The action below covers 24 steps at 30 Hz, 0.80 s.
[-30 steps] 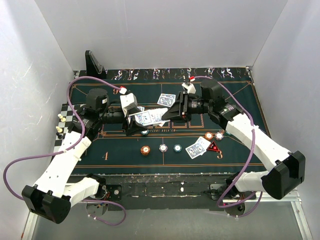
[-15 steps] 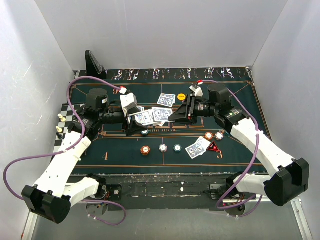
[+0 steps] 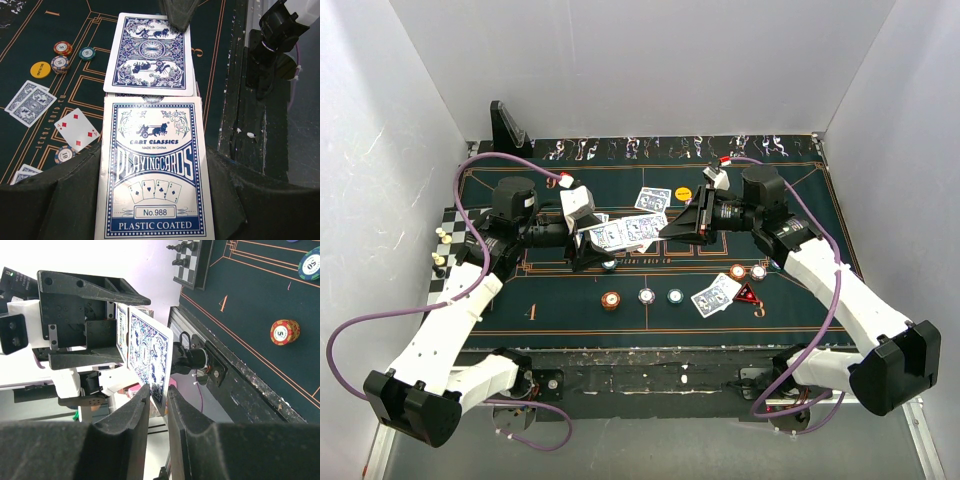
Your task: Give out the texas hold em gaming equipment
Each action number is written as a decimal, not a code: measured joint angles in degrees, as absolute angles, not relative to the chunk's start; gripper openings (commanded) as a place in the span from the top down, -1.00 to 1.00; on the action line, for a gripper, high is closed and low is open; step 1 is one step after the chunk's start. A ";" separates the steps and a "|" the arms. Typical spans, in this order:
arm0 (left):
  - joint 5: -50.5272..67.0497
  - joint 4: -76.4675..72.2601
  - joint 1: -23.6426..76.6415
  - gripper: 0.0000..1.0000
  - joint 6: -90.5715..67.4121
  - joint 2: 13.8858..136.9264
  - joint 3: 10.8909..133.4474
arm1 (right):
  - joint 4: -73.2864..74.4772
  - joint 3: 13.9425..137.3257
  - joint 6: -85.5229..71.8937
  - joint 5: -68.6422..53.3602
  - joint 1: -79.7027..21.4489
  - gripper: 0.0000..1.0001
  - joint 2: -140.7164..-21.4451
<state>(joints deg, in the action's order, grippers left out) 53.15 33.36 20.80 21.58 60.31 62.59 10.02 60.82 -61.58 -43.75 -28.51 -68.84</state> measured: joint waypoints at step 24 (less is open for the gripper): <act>52.95 33.36 20.80 0.79 21.58 60.20 62.59 | 14.31 66.30 -59.66 -40.80 -25.67 0.97 -63.11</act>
<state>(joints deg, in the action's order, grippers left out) 52.95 33.36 20.80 21.58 60.20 62.59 14.31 66.30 -59.66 -40.80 -25.67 -63.11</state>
